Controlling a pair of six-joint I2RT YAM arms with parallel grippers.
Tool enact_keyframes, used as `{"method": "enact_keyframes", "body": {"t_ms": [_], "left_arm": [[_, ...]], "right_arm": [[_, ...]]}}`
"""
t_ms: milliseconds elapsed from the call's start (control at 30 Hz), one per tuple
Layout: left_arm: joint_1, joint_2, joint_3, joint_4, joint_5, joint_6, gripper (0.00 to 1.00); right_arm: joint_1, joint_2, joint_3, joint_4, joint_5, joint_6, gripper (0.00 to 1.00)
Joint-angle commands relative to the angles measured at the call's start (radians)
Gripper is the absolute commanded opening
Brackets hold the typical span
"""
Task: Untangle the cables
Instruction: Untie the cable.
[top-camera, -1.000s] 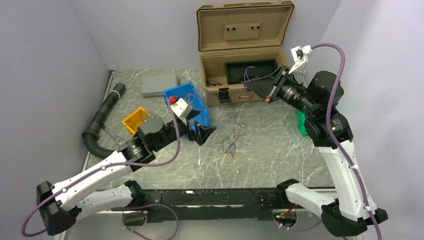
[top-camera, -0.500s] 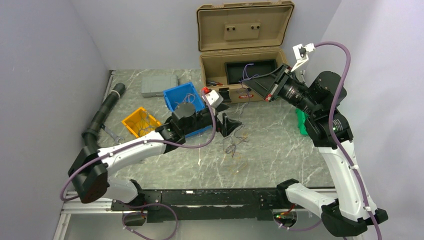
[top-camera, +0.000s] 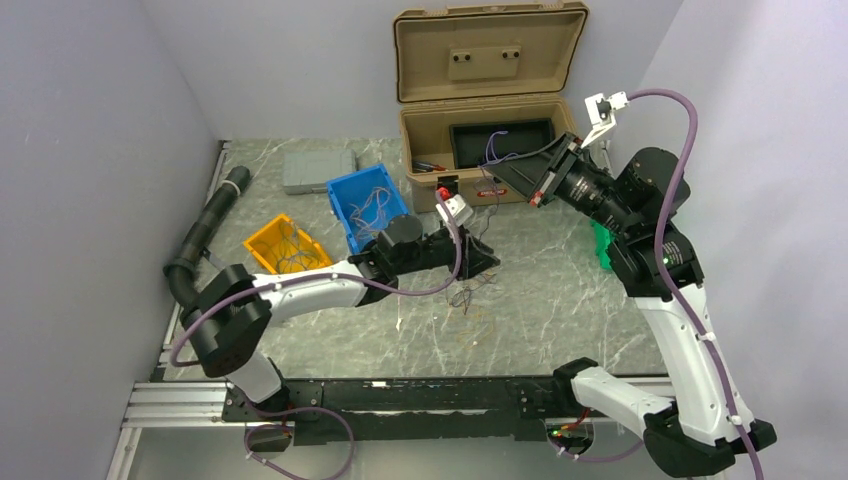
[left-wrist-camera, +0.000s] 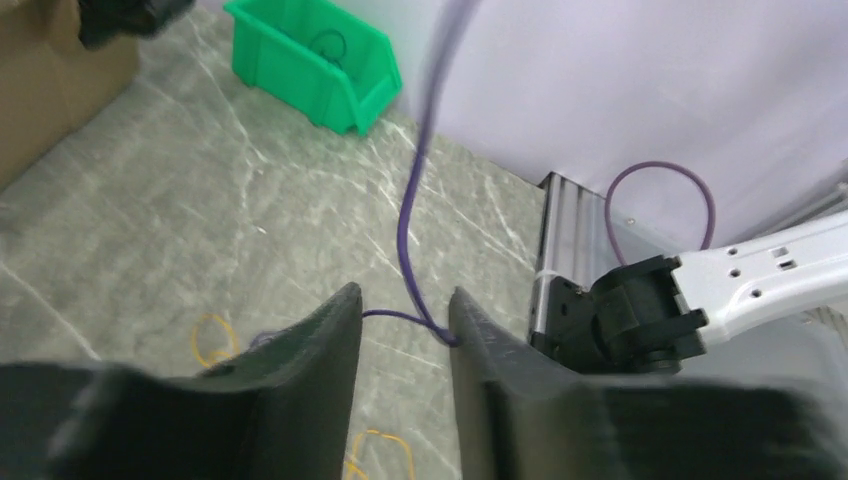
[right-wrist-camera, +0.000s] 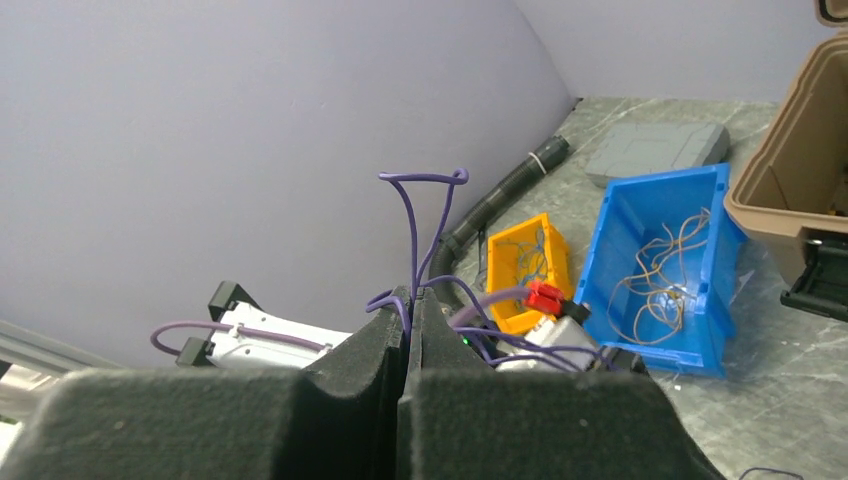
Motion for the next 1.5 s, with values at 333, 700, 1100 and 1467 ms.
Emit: {"method": "enact_keyframes", "body": {"t_ms": [333, 700, 1100, 1467], "left_arm": [[-0.004, -0.183, 0.122, -0.269, -0.158, 0.148, 0.00], [0.069, -0.335, 0.219, -0.559, -0.223, 0.177, 0.00], [0.174, -0.367, 0.264, -0.671, -0.137, 0.125, 0.00], [0.386, -0.314, 0.265, -0.748, -0.170, 0.080, 0.00]], "right_arm": [[0.001, -0.134, -0.270, -0.114, 0.261, -0.176, 0.00], [0.000, -0.125, -0.540, 0.093, 0.059, -0.284, 0.00], [0.133, 0.016, -0.628, 0.408, -0.038, -0.445, 0.04], [0.238, 0.336, -0.524, 0.579, 0.064, -0.474, 0.04]]}}
